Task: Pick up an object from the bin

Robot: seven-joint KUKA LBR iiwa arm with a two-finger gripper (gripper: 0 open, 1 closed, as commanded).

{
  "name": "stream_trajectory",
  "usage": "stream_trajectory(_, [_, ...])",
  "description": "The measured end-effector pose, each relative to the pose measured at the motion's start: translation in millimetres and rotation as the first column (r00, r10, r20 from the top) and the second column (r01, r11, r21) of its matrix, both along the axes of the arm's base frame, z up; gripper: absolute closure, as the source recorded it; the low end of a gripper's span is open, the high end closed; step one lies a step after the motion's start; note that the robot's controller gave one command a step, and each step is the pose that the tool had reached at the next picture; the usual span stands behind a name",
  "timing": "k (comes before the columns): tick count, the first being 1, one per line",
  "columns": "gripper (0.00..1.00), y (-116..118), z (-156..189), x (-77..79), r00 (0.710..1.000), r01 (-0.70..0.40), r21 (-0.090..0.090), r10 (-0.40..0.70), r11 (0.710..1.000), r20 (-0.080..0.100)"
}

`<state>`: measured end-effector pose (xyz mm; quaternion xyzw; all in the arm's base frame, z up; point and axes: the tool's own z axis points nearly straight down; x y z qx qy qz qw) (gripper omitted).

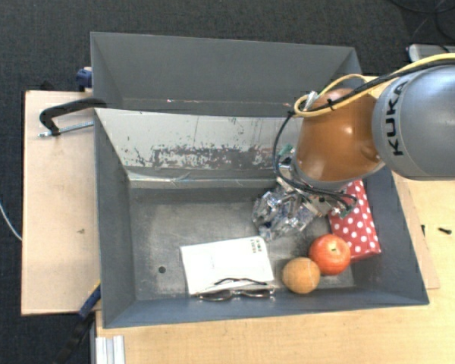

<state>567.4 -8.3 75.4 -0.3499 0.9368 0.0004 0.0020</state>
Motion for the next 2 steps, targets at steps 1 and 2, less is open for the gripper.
stream_trajectory(1, [1.00, 0.0, 0.0, 0.0, 1.000, 0.000, 0.000, 0.000, 1.000, 0.000])
stream_trajectory(2, [1.00, 5.8, 152.8, 7.9, 0.998, 0.060, 0.000, -0.060, 0.998, 0.004])
